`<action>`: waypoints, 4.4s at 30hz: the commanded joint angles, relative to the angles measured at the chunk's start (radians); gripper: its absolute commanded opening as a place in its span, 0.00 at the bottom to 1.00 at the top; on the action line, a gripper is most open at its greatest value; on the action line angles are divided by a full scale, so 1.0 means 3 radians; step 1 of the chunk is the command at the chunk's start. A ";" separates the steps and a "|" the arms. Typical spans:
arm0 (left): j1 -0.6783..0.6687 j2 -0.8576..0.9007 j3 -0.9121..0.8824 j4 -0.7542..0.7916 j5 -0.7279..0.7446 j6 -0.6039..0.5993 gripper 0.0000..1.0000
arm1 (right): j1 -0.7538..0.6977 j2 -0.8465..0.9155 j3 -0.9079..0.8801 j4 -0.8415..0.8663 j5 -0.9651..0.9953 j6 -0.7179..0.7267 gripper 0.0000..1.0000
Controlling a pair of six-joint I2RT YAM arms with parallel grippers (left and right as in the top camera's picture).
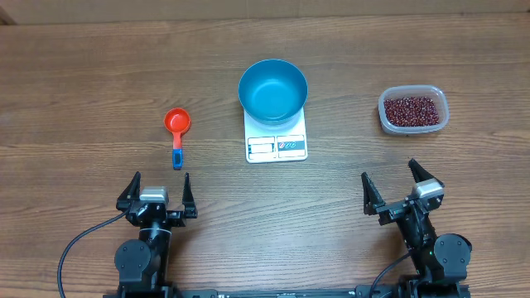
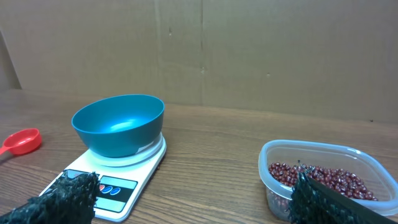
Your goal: Scoop item into bowl and weigh 150g on scale
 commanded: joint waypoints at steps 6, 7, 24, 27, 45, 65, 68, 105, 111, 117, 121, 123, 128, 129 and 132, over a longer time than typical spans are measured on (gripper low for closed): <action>0.0019 -0.0032 -0.0013 -0.0008 -0.0013 0.0029 1.00 | -0.0009 -0.0036 -0.0036 0.0009 0.0022 0.0009 1.00; 0.0019 -0.0032 -0.0013 -0.0008 -0.0013 0.0029 1.00 | -0.0009 -0.0036 -0.0036 0.0009 0.0022 0.0009 1.00; 0.0019 -0.0032 -0.0013 -0.0008 -0.0046 0.0042 1.00 | -0.0009 -0.0036 -0.0036 0.0009 0.0022 0.0009 1.00; 0.0019 -0.0032 -0.0013 -0.0008 -0.0046 0.0042 0.99 | -0.0009 -0.0036 -0.0036 0.0009 0.0022 0.0009 1.00; 0.0019 -0.0031 -0.0013 -0.0008 -0.0056 0.0039 1.00 | -0.0009 -0.0036 -0.0036 0.0009 0.0022 0.0009 1.00; 0.0019 -0.0029 -0.0013 -0.0009 -0.0037 0.0029 1.00 | -0.0009 -0.0036 -0.0036 0.0009 0.0022 0.0009 1.00; 0.0019 -0.0029 -0.0013 -0.0009 -0.0037 0.0029 1.00 | -0.0009 -0.0036 -0.0036 0.0009 0.0022 0.0009 1.00; 0.0019 -0.0029 -0.0013 -0.0008 -0.0099 -0.0196 1.00 | -0.0009 -0.0036 -0.0036 0.0009 0.0022 0.0009 1.00; 0.0019 -0.0029 -0.0013 -0.0008 -0.0102 -0.0195 1.00 | -0.0009 -0.0036 -0.0036 0.0009 0.0022 0.0009 1.00; 0.0019 -0.0029 -0.0013 -0.0008 -0.0102 -0.0196 1.00 | -0.0009 -0.0036 -0.0036 0.0009 0.0022 0.0009 1.00; 0.0019 -0.0029 -0.0013 -0.0008 -0.0103 -0.0195 1.00 | -0.0009 -0.0036 -0.0036 0.0009 0.0022 0.0009 1.00; 0.0019 -0.0029 -0.0013 -0.0008 -0.0103 -0.0195 1.00 | -0.0009 -0.0036 -0.0036 0.0009 0.0022 0.0009 1.00; 0.0019 -0.0029 -0.0013 -0.0008 -0.0107 -0.0195 1.00 | -0.0009 -0.0036 -0.0036 0.0009 0.0022 0.0009 1.00; 0.0019 -0.0029 -0.0013 -0.0008 -0.0108 -0.0195 1.00 | -0.0009 -0.0036 -0.0036 0.0009 0.0022 0.0009 1.00; 0.0019 -0.0029 -0.0013 -0.0009 -0.0108 -0.0195 1.00 | -0.0009 -0.0036 -0.0036 0.0009 0.0022 0.0009 1.00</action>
